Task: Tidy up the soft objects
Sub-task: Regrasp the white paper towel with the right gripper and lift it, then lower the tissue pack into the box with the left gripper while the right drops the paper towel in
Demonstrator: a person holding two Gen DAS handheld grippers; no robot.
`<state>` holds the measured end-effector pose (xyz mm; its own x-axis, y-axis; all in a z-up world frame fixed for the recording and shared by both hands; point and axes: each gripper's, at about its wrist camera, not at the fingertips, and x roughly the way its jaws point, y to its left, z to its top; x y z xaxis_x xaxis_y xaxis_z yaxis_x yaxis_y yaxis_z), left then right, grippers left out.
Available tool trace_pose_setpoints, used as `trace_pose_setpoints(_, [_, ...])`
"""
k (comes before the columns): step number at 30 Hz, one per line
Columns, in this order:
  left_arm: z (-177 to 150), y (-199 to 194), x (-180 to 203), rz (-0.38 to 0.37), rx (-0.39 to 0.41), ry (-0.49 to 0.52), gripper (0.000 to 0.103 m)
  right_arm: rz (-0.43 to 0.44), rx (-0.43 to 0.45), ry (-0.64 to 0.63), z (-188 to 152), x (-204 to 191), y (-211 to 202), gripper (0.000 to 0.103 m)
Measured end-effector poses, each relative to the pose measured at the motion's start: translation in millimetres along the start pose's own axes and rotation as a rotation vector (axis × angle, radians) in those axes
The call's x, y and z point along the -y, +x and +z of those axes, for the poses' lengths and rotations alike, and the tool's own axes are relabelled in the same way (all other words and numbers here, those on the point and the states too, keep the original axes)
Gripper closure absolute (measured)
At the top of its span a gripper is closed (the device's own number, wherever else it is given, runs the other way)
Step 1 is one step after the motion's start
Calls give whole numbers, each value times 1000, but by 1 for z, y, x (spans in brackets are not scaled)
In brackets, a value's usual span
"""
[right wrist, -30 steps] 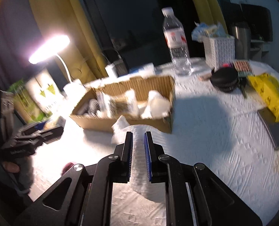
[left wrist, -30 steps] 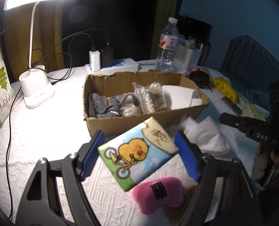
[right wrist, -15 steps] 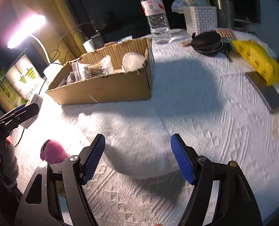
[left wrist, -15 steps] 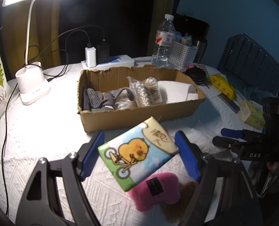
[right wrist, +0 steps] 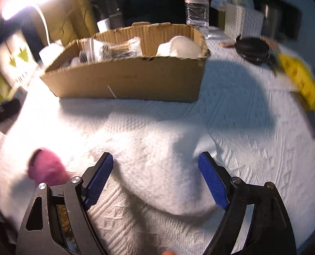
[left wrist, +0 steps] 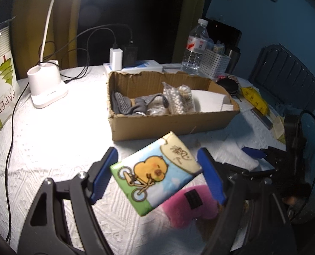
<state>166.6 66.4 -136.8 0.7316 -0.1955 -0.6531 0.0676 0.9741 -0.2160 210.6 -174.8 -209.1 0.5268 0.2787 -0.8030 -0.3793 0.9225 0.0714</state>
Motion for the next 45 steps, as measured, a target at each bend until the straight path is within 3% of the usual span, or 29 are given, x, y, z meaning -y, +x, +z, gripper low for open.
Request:
trace_pose_setpoints(2, [0,-1,-3,0,2,-5,25,-12,6,-18,-1,-4,1,24])
trace_pose_setpoints(4, [1,-1,-5,1,3,-10,25,-10,22,-6,0,0,-2,58])
trace_pose_setpoints(5, [1,0,-6,0,3,-11,25,-19,20,-2,1,4,-4,85])
trace_pose_setpoints(6, [2,0,-6,-1,4,-11,25,-14,17,11,3,9,-5,95])
trace_pose_setpoints(11, [7,-3,-4,-2,18,-1,25,36,22,-3,5,11,-11,97])
trace_pose_setpoints(26, [40,-14,4,30,84,21,25,129,243,-41,57,11,-85,97])
trace_pose_setpoints(45, [78,17,-1,68,102,23,25,131,382,-16,124,46,-86,97])
